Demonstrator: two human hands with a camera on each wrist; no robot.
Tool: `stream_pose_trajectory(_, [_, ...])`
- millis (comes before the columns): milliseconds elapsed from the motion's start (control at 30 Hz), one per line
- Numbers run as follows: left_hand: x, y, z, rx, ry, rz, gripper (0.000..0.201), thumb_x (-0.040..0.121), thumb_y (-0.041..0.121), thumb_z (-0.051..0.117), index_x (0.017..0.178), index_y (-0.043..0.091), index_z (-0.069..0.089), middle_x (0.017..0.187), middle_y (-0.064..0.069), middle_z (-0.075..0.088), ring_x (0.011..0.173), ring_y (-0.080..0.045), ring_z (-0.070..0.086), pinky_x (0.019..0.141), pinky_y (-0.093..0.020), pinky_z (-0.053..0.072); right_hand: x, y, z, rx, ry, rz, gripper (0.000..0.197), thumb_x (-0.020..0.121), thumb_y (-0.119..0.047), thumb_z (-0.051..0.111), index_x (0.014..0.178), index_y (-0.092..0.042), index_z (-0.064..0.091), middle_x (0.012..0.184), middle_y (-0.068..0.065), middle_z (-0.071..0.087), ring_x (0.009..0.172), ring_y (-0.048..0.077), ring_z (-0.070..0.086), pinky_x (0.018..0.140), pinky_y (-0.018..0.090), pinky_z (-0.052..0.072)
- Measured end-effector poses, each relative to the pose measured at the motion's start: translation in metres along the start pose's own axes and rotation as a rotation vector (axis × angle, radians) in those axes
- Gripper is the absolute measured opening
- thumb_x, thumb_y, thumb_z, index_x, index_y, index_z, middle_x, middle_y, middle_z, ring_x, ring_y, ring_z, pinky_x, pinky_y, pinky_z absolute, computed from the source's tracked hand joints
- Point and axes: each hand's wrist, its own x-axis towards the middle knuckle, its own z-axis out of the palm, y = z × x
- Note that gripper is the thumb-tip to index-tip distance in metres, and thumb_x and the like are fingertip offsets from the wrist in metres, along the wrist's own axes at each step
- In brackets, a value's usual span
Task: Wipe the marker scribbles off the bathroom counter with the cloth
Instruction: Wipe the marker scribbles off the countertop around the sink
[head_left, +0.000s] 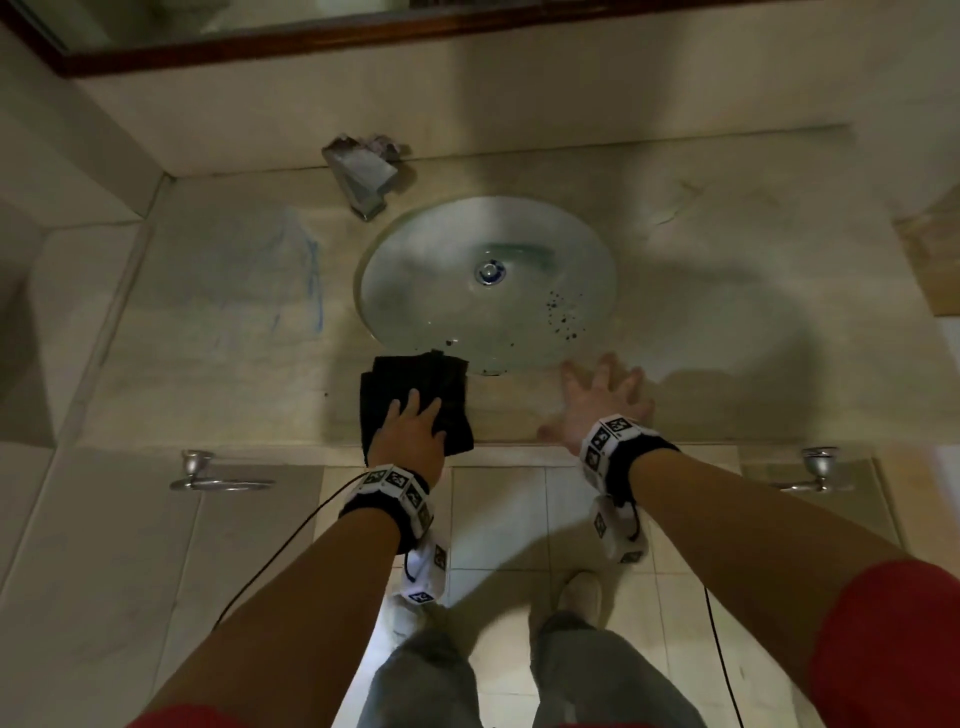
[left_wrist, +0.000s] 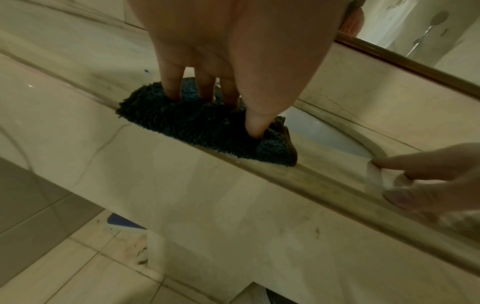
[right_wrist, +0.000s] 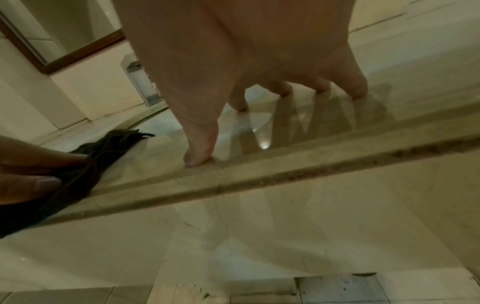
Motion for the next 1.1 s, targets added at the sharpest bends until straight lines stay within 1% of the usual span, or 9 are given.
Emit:
stream_pose_trajectory(100, [0.004,-0.027,-0.001,0.013,-0.007,-0.006,0.054,0.102,0.039,0.033,0.153,0.031,0.015,0.163,-0.002,0.002,0.148,-0.028,0.006,0.117,-0.046,0.024,0.000,-0.019,-0.006,0.004,-0.014,-0.007,0.101,0.069,-0.062,0.068,0.147,-0.039,0.008,0.160,0.016,-0.012,0.142,0.053,-0.005,0.109,0.068,0.017])
stream_pose_trajectory(200, [0.010,-0.055,0.000,0.062,0.007,0.048,0.054,0.102,0.041,0.029,0.153,0.031,0.014,0.163,-0.003,0.002,0.148,-0.029,0.008,0.117,-0.046,0.025,-0.003,-0.058,-0.006,-0.060,0.010,-0.125,0.088,0.076,-0.053,0.063,0.147,-0.033,0.015,0.160,0.014,0.003,0.143,0.049,0.003,0.110,0.065,0.021])
stream_pose_trajectory(267, [0.011,-0.071,-0.002,0.044,0.020,0.057,0.054,0.102,0.040,0.031,0.153,0.032,0.015,0.163,-0.001,0.003,0.148,-0.028,0.008,0.115,-0.046,0.028,-0.007,-0.093,0.001,-0.118,0.053,-0.179,0.085,0.081,-0.057,0.059,0.149,-0.036,0.013,0.161,0.010,0.006,0.143,0.047,0.007,0.112,0.061,0.022])
stream_pose_trajectory(367, [0.012,-0.099,-0.009,0.040,0.041,0.081,0.052,0.102,0.038,0.032,0.152,0.032,0.017,0.163,0.002,0.003,0.148,-0.026,0.008,0.112,-0.047,0.032,-0.013,-0.148,0.017,-0.143,0.075,-0.187,0.086,0.084,-0.063,0.054,0.150,-0.042,0.004,0.162,0.004,0.003,0.145,0.042,0.009,0.113,0.056,0.024])
stream_pose_trajectory(533, [0.022,-0.167,-0.018,0.039,0.010,0.103,0.055,0.103,0.037,0.032,0.153,0.033,0.012,0.163,0.004,-0.001,0.149,-0.025,0.005,0.113,-0.047,0.030,-0.016,-0.211,0.034,-0.191,0.048,-0.102,0.095,0.075,-0.077,0.048,0.148,-0.043,-0.001,0.163,0.006,0.002,0.144,0.046,0.011,0.114,0.059,0.018])
stream_pose_trajectory(633, [0.027,-0.211,-0.024,0.012,0.010,0.088,0.055,0.103,0.036,0.034,0.153,0.034,0.013,0.163,0.004,-0.002,0.149,-0.024,0.004,0.114,-0.048,0.028,-0.019,-0.219,0.038,-0.151,0.054,-0.036,0.098,0.072,-0.075,0.055,0.147,-0.046,-0.001,0.162,0.006,0.002,0.144,0.048,0.005,0.113,0.062,0.017])
stream_pose_trajectory(767, [0.024,-0.245,-0.026,-0.029,0.044,0.041,0.054,0.102,0.038,0.036,0.152,0.034,0.017,0.163,0.003,0.002,0.148,-0.025,0.006,0.113,-0.049,0.030,-0.019,-0.225,0.039,-0.157,0.067,-0.019,0.104,0.064,-0.079,0.055,0.145,-0.049,-0.003,0.161,0.007,0.009,0.142,0.048,0.009,0.110,0.063,0.024])
stream_pose_trajectory(933, [0.021,-0.258,-0.025,-0.059,0.144,-0.017,0.063,0.099,0.039,0.044,0.154,0.035,0.012,0.159,-0.004,0.013,0.143,-0.032,0.014,0.111,-0.046,0.033,-0.024,-0.225,0.036,-0.117,0.038,0.000,0.104,0.069,-0.075,0.062,0.145,-0.051,-0.005,0.162,0.002,0.003,0.145,0.046,0.002,0.111,0.065,0.020])
stream_pose_trajectory(1100, [0.028,-0.262,-0.020,-0.017,0.082,-0.058,0.064,0.101,0.041,0.037,0.154,0.037,0.002,0.162,-0.006,-0.006,0.147,-0.035,0.000,0.117,-0.048,0.022,-0.024,-0.228,0.033,-0.087,0.019,-0.002,0.103,0.071,-0.070,0.064,0.146,-0.050,-0.003,0.161,0.003,0.002,0.144,0.047,0.000,0.109,0.068,0.021])
